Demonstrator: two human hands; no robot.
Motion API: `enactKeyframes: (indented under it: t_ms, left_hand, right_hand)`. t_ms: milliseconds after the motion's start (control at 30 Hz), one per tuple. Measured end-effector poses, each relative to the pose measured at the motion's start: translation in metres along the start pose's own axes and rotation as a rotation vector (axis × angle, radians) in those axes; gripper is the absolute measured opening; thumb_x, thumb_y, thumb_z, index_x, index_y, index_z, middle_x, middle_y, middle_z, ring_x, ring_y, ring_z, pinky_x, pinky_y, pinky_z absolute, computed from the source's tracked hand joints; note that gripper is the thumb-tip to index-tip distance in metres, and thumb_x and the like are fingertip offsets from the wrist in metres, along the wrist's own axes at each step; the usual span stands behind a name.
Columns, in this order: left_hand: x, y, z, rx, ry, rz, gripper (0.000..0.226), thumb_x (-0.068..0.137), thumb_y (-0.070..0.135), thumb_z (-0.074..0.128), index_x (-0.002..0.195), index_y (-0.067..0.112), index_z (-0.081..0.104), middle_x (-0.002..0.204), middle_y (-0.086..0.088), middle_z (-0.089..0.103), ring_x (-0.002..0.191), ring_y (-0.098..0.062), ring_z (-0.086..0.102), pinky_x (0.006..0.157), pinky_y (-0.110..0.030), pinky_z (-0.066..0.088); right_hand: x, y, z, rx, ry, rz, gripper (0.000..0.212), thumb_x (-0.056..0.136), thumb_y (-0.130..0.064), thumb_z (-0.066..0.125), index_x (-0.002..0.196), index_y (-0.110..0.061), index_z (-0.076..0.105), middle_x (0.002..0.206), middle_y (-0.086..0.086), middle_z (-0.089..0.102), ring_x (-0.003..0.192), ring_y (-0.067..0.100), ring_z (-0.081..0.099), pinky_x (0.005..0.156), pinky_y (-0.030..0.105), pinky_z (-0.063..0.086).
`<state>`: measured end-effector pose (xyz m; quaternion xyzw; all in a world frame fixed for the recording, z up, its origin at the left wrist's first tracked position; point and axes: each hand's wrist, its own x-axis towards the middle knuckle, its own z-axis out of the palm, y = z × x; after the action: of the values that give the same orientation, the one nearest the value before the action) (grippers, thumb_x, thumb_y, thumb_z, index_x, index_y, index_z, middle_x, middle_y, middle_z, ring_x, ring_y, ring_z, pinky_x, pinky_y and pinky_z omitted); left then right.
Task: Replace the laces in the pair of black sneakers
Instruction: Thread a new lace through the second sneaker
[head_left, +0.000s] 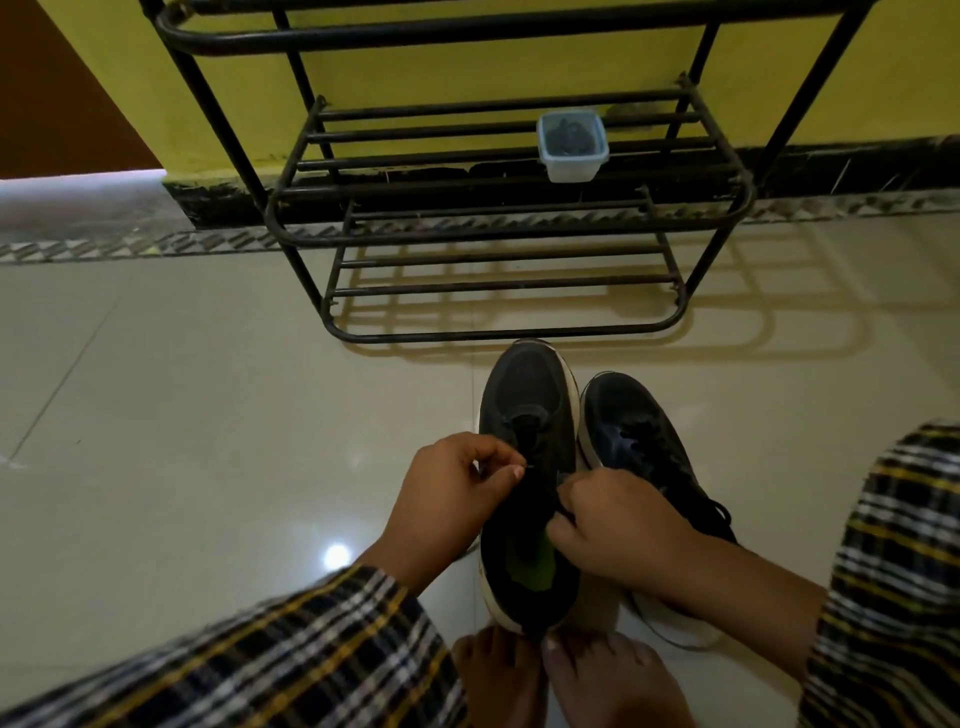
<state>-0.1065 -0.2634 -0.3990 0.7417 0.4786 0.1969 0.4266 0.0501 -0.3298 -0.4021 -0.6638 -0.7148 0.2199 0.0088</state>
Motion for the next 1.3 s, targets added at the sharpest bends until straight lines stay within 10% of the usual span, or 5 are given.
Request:
enactKeyframes:
  t_ms: [300, 1300]
  left_hand:
    - [0.000, -0.005, 0.002, 0.138, 0.046, -0.010, 0.007, 0.086, 0.022, 0.065, 0.085, 0.022, 0.072, 0.075, 0.014, 0.060, 0.063, 0.005, 0.055, 0.061, -0.008, 0.045]
    - [-0.003, -0.008, 0.010, -0.090, 0.096, -0.117, 0.012, 0.088, 0.019, 0.063, 0.081, 0.019, 0.073, 0.079, 0.010, 0.070, 0.075, 0.001, 0.063, 0.076, -0.024, 0.054]
  right_hand:
    - [0.001, 0.005, 0.004, 0.129, 0.016, -0.091, 0.037, 0.067, -0.052, 0.022, 0.052, -0.018, 0.026, 0.059, 0.014, 0.044, 0.048, 0.023, 0.037, 0.048, 0.039, 0.027]
    - [0.001, -0.001, 0.002, 0.024, -0.002, -0.158, 0.030, 0.076, -0.041, 0.031, 0.054, -0.020, 0.029, 0.057, -0.002, 0.033, 0.047, 0.013, 0.031, 0.046, 0.027, 0.021]
